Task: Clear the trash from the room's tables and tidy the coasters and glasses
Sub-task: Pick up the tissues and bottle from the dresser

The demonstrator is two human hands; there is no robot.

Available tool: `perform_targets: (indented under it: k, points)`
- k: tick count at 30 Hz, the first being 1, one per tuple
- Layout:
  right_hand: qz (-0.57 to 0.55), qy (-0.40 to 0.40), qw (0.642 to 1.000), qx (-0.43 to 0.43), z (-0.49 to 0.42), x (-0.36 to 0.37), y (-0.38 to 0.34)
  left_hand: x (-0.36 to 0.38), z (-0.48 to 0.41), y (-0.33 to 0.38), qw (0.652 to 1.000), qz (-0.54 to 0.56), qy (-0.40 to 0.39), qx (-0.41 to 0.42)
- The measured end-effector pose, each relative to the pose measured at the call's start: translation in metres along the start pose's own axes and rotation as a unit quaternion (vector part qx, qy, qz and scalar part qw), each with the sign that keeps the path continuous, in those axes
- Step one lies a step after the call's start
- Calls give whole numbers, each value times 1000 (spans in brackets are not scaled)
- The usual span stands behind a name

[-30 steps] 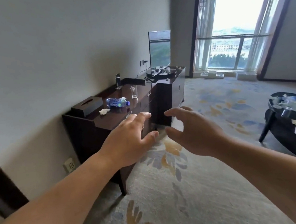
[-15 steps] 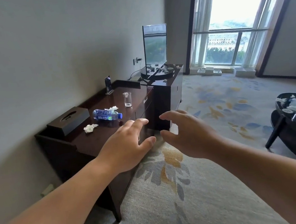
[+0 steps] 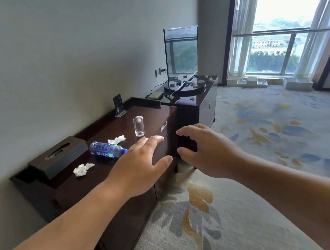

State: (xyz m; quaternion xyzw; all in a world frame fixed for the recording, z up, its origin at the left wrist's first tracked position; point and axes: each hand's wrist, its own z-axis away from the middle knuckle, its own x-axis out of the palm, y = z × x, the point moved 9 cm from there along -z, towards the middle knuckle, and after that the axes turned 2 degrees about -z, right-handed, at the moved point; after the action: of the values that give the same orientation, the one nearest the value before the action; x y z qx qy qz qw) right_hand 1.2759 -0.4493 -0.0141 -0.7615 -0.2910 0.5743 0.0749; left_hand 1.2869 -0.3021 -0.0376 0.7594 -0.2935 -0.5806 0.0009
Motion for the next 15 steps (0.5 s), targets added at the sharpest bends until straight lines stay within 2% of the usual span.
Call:
perform_targets:
  k: [15]
  points:
    - [3,10,1000,-9,-188,26,79,37,-186,-92,1000,17,7,-6]
